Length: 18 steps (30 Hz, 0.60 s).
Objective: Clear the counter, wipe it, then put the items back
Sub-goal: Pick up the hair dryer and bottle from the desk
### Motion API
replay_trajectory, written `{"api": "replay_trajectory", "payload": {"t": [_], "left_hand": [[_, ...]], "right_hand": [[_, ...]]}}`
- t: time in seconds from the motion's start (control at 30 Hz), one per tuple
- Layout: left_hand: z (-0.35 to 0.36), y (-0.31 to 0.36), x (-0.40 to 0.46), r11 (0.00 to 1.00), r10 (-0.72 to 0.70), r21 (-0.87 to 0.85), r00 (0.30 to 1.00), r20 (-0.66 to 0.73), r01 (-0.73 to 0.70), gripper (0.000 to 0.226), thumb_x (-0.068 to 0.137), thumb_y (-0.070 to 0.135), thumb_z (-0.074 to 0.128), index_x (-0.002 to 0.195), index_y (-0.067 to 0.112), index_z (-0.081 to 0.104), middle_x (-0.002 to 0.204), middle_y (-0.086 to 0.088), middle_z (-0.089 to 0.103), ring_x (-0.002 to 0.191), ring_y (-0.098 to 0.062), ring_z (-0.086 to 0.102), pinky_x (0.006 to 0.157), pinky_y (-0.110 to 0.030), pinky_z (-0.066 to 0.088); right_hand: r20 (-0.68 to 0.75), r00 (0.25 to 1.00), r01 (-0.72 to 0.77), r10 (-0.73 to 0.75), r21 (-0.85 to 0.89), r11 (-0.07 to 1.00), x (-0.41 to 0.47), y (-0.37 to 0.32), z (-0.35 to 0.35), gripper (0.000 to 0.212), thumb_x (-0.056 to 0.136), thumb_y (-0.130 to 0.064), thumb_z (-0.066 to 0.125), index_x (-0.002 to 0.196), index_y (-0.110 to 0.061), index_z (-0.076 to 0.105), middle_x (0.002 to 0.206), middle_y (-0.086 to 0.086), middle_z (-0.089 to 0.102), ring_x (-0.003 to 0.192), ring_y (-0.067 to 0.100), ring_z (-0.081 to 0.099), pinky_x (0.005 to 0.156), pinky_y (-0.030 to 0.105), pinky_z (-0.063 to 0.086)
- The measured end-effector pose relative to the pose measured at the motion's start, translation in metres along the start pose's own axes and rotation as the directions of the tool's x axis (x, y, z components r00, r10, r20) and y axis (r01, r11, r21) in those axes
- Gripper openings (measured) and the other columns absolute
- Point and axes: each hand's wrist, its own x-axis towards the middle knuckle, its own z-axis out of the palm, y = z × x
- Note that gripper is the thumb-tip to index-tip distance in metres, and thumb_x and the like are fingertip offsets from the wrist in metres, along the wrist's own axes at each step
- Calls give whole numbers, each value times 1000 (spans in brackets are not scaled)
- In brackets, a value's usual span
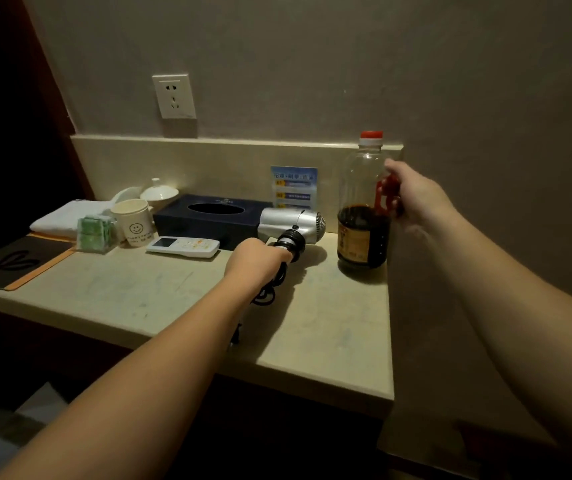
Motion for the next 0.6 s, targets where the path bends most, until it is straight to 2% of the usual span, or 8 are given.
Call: {"api": "replay_trajectory", "payload": {"t": [0.07,0.13,0.23,0.3,0.4,0.53,0.6], "left_hand": [[4,3,6,1000,-29,4,1000,1,29,32,75,36,69,93,10,67,83,-8,68,67,-23,61,50,-26,38],[8,5,12,998,-54,16,999,4,54,31,77,35,70,94,9,65,84,-9,68,70,-24,62,50,-27,39],[16,7,21,995,-89,36,996,8,88,30,78,35,70,93,9,64,88,-10,68,77,-26,65,53,-28,42],[20,7,25,993,-109,48,994,12,108,30,78,35,70,93,10,63,89,-9,68,80,-26,66,58,-29,47],[23,8,31,993,-110,46,994,12,109,31,79,36,69,95,10,62,90,-9,67,81,-26,66,66,-32,51],[26,9,35,994,-100,54,995,8,100,30,81,35,67,96,10,61,91,-10,67,82,-26,65,62,-31,47],[27,9,37,992,-108,63,994,8,107,31,81,36,67,96,10,61,91,-10,67,81,-26,65,66,-32,50]], "right_hand": [[1,1000,-1,1,1,1000,11,1,2,47,86,-51,58,117,-16,61,107,1,65,100,18,59,84,33,49],[3,1000,-5,5,20,1000,20,2,5,41,87,-50,59,110,-16,62,101,0,65,93,15,60,72,28,48],[9,1000,-18,17,54,998,36,6,9,36,87,-48,60,102,-17,65,88,-4,65,73,8,57,59,22,43],[19,999,-27,25,71,997,46,9,11,36,86,-49,61,102,-17,66,86,-4,65,69,7,55,58,22,43],[35,999,-27,24,61,998,59,13,12,42,83,-52,61,105,-17,67,97,-1,68,77,9,58,64,25,46],[44,999,-13,11,41,999,72,17,14,39,84,-53,59,99,-19,69,88,-5,65,68,7,52,62,24,42],[27,1000,-9,8,46,999,78,19,15,37,83,-53,59,94,-19,69,88,-5,65,66,7,51,59,23,40]]}}
